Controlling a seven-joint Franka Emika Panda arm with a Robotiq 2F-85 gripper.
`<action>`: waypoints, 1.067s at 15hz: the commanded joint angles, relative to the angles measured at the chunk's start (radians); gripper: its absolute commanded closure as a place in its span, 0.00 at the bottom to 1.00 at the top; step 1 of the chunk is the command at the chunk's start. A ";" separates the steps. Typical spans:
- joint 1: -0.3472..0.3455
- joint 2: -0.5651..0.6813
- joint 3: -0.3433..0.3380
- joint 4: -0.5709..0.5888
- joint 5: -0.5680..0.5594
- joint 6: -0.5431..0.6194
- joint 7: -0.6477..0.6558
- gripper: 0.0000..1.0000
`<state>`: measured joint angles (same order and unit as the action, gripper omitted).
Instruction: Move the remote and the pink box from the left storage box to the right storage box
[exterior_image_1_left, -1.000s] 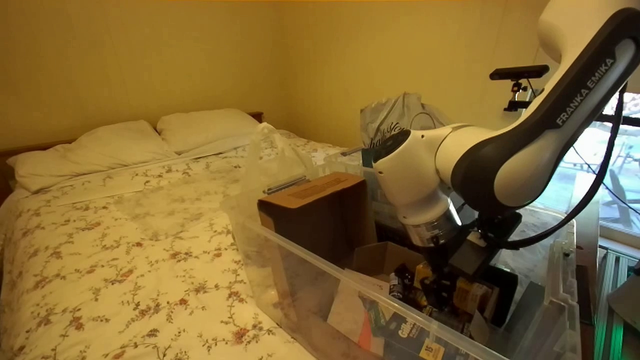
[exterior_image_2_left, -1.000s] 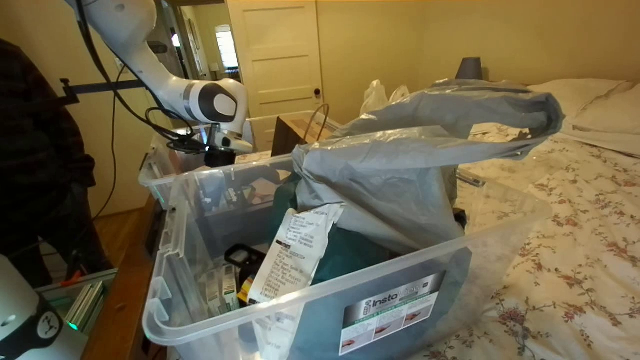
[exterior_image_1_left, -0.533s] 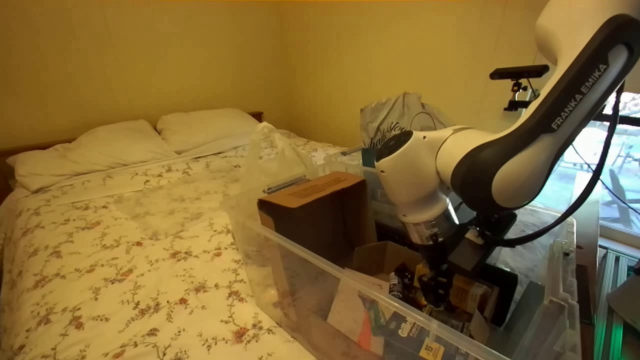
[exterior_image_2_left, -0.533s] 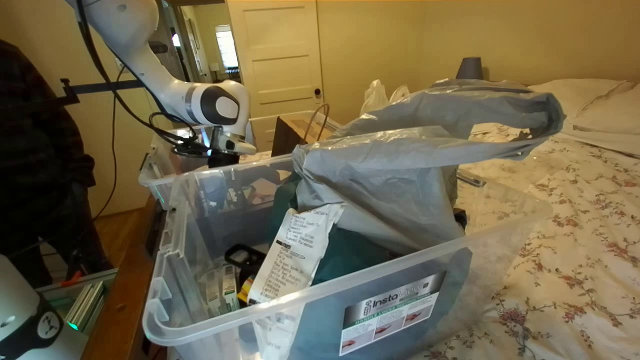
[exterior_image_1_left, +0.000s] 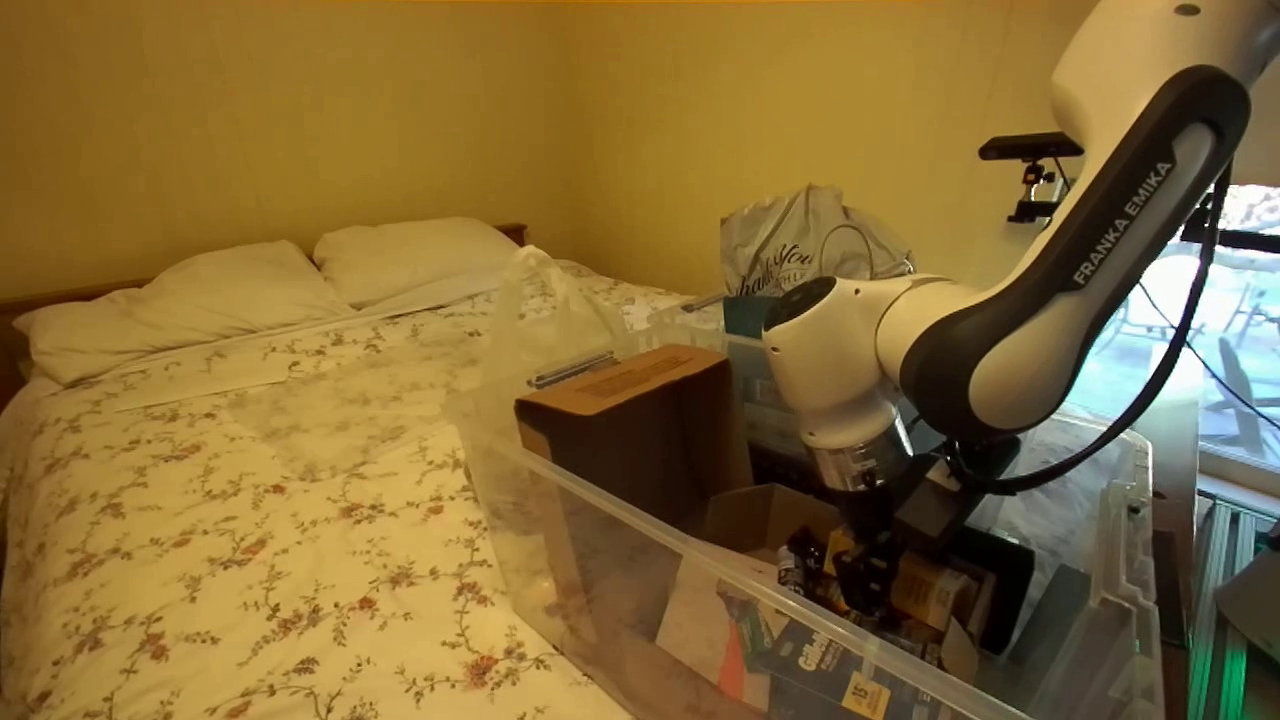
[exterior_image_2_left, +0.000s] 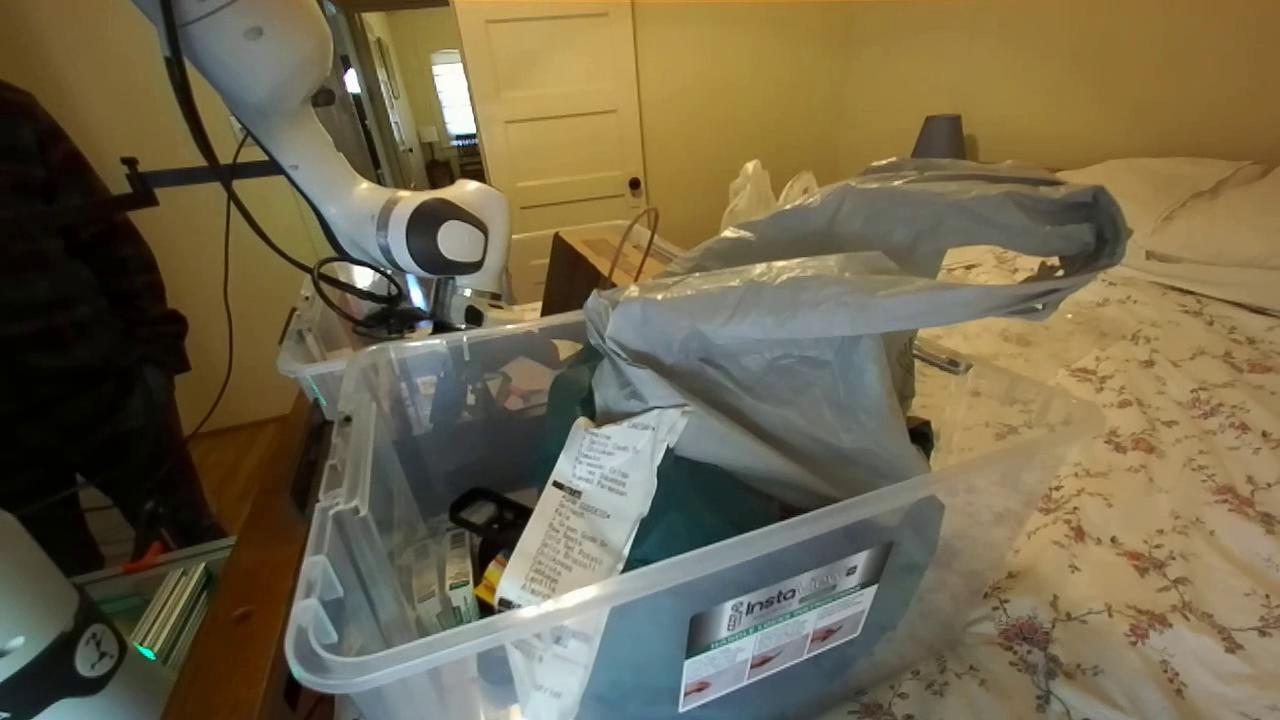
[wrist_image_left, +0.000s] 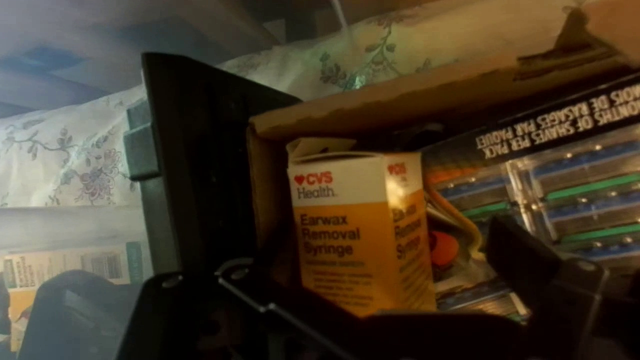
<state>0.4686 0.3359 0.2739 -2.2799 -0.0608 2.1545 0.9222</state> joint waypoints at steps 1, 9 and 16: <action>-0.006 -0.013 -0.007 -0.037 -0.009 0.035 -0.009 0.00; -0.057 0.094 0.020 0.074 0.191 -0.047 -0.209 0.26; -0.030 0.162 -0.008 0.154 0.251 -0.130 -0.176 0.74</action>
<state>0.4219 0.4549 0.2771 -2.1723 0.1691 2.0670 0.7196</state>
